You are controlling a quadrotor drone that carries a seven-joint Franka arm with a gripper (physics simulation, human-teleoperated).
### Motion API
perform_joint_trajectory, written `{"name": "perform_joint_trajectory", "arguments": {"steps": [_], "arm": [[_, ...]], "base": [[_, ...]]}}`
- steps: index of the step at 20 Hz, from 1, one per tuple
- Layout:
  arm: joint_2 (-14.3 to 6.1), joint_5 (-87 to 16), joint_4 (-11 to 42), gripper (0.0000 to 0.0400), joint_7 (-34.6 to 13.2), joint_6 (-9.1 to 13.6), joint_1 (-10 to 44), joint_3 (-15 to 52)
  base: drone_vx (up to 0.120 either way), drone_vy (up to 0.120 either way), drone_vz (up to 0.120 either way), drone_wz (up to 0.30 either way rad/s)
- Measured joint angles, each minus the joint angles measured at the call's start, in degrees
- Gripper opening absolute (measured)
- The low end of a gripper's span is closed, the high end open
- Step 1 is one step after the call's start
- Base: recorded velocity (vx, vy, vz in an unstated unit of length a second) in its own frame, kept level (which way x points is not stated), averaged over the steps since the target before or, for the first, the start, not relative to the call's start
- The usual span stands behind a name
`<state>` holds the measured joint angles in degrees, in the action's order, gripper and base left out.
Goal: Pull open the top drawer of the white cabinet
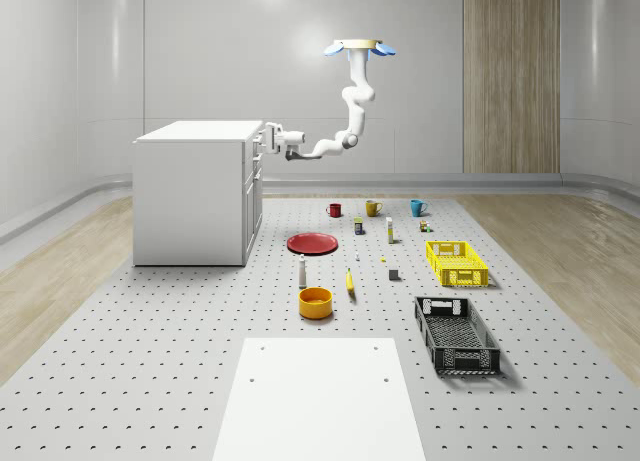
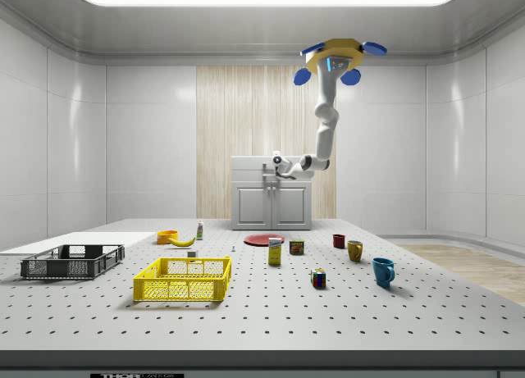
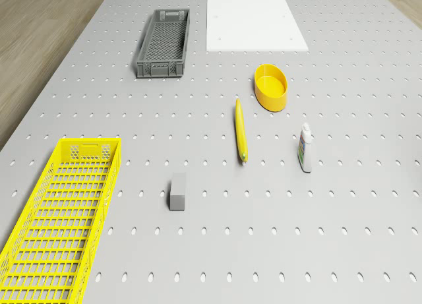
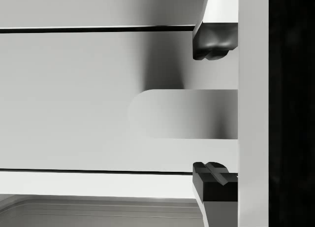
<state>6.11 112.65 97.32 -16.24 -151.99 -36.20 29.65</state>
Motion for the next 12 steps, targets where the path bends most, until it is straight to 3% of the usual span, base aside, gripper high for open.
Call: {"name": "perform_joint_trajectory", "arguments": {"steps": [12], "arm": [[0.56,-0.87,-0.61,0.0305,-0.58,0.37,-0.08,-0.34]], "base": [[0.0,0.0,0.0,0.0]]}}
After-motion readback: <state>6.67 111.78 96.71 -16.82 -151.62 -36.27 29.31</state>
